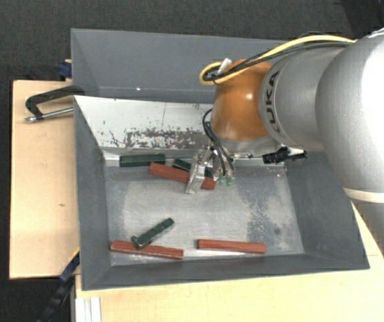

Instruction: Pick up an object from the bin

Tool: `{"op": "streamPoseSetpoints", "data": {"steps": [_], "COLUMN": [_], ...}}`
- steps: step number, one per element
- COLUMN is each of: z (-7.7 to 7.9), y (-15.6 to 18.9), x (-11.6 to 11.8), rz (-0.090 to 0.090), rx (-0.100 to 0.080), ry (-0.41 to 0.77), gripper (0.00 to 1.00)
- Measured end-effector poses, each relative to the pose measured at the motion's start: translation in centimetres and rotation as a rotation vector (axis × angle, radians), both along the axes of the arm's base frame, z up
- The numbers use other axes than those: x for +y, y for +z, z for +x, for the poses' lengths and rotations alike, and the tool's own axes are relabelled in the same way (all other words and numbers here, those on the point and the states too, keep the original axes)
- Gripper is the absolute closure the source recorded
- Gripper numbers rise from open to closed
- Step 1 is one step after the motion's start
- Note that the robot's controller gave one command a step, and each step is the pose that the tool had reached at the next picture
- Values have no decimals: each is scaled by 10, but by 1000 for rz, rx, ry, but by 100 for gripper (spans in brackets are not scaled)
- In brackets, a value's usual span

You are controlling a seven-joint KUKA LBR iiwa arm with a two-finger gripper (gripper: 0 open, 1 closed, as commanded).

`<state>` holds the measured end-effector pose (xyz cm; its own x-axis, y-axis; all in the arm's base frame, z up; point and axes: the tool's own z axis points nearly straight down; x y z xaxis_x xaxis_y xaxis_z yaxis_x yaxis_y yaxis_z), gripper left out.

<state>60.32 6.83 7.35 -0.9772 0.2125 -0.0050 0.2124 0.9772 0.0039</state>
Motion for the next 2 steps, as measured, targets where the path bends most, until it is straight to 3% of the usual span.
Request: {"op": "streamPoseSetpoints", "data": {"steps": [1,2], "z": [0,-9], "y": [0,0], "x": [0,-18], "rz": [0,-1], "rx": [0,-2], "ry": [1,265], "gripper": [100,100]}}
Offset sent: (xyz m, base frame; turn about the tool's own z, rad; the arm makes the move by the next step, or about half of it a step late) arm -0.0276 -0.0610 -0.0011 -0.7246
